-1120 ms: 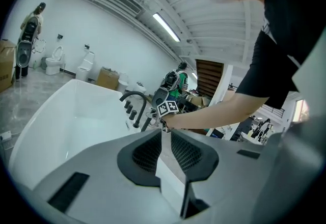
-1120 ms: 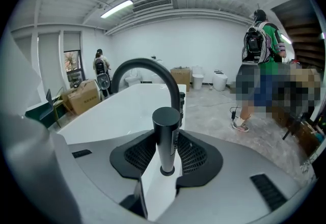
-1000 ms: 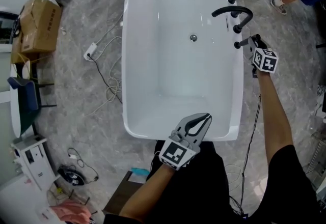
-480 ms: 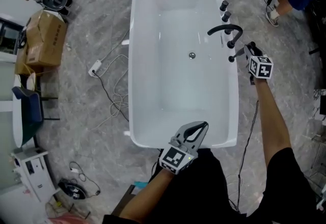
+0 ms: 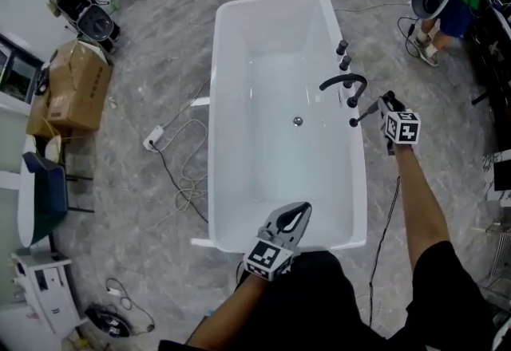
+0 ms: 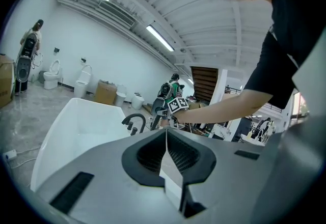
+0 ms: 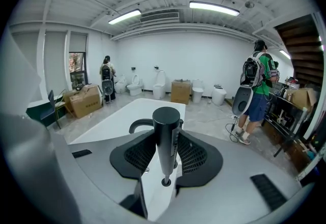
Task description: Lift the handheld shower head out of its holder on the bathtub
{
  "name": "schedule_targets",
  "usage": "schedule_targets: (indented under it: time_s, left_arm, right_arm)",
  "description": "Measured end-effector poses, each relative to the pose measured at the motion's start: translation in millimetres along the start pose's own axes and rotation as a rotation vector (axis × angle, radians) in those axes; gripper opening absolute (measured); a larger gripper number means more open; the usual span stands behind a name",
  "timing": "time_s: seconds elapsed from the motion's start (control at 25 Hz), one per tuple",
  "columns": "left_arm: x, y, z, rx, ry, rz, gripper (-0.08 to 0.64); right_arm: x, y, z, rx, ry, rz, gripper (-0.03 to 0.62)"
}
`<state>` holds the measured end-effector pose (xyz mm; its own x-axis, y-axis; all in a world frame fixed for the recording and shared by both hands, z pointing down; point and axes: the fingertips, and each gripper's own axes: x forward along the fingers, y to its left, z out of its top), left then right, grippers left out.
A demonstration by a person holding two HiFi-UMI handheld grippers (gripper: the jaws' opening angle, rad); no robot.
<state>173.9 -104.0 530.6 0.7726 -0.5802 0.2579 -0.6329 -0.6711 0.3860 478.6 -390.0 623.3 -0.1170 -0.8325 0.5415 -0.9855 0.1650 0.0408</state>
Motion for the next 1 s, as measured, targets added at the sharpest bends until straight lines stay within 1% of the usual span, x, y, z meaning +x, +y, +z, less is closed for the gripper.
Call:
schedule_targets:
  time_s: [0.12, 0.28, 0.4, 0.48, 0.6, 0.76, 0.88, 1.0]
  left_arm:
    - [-3.1, 1.4, 12.9, 0.026, -0.025, 0.001, 0.009]
    - [-9.7, -1.7, 26.0, 0.044, -0.049, 0.010, 0.009]
    - [-13.2, -4.9, 37.7, 0.048, -0.079, 0.017, 0.009]
    - [-15.5, -5.3, 43.4, 0.052, -0.100, 0.016, 0.009]
    - [-21.4, -0.4, 44.5, 0.060, -0.108, 0.023, 0.009]
    - [-29.3, 4.5, 53.4, 0.061, -0.124, 0.035, 0.009]
    - [-35.8, 13.7, 61.8, 0.069, -0.143, 0.047, 0.009]
    - [-44.0, 23.8, 62.6, 0.072, -0.159, 0.065, 0.009]
  right_arm:
    - [-11.0, -1.5, 12.5, 0.017, -0.009, -0.009, 0.123]
    - [-22.4, -5.3, 24.7, 0.083, -0.017, -0.028, 0.123]
    - [-30.9, -10.6, 39.6, 0.119, -0.040, -0.041, 0.123]
    - [-37.2, -9.8, 49.7, 0.109, -0.054, -0.045, 0.123]
    - [-44.7, -5.8, 60.6, 0.065, -0.062, -0.051, 0.123]
    - [-57.1, -4.4, 76.9, 0.033, -0.075, -0.062, 0.123]
    - [-63.6, -4.2, 93.9, 0.009, -0.090, -0.075, 0.123]
    - [-68.3, -0.8, 107.2, -0.015, -0.103, -0.080, 0.123]
